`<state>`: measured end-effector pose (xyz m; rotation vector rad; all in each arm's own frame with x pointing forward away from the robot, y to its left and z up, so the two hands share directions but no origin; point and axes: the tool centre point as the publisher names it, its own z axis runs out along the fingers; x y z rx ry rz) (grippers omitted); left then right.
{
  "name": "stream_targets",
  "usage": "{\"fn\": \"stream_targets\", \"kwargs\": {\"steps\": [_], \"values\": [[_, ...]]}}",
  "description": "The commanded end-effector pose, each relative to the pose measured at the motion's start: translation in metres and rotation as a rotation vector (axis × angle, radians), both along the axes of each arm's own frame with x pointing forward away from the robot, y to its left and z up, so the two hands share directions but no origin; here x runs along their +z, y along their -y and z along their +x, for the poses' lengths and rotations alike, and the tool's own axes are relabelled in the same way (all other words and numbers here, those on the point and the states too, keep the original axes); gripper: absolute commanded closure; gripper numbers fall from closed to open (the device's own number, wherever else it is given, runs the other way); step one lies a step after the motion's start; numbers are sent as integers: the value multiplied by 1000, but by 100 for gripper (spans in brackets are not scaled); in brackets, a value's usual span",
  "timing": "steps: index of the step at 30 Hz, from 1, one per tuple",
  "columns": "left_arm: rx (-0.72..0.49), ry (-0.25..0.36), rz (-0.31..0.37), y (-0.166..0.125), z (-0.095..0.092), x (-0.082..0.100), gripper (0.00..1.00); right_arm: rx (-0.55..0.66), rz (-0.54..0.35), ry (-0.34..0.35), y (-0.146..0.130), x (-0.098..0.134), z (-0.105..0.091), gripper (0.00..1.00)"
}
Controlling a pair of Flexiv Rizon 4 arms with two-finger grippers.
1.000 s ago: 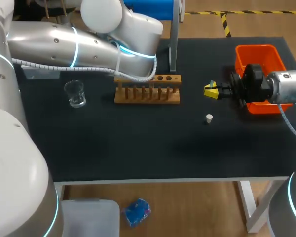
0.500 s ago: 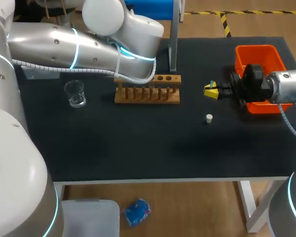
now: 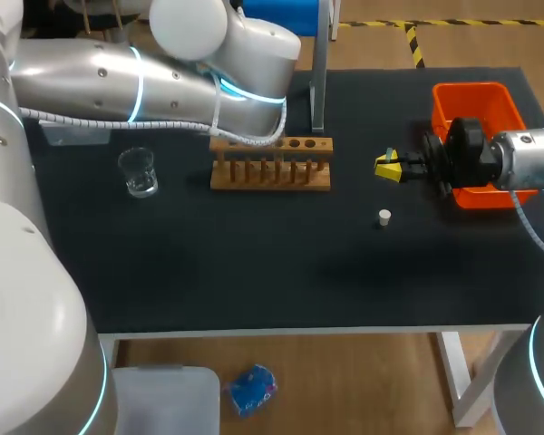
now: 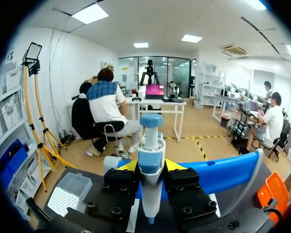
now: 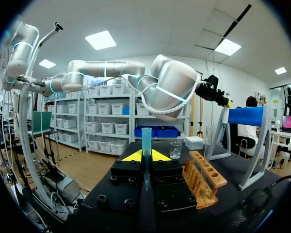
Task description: Invert the test tube, pick up the pipette, mount the tip to pipette, aspirate from beaker and dispense into the tube, eject the tip, return the pipette, and cap with the stopper.
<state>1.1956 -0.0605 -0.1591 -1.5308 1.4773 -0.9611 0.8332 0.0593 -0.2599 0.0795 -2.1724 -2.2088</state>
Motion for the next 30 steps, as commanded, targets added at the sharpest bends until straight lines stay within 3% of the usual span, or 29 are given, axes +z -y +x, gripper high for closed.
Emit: {"fn": "stream_targets", "kwargs": {"steps": [1, 8, 16, 23, 30], "values": [[1, -11, 5, -3, 5, 14, 100, 0, 0, 1, 0, 0, 0, 100], [-25, -24, 16, -9, -1, 24, 100, 0, 0, 1, 0, 0, 0, 100], [-127, -43, 1, -33, -28, 41, 100, 0, 0, 1, 0, 0, 0, 100], [-387, -38, -93, -51, -64, 59, 100, 0, 0, 1, 0, 0, 0, 100], [-564, -57, -83, -59, -99, 64, 100, 0, 0, 1, 0, 0, 0, 100]]}}
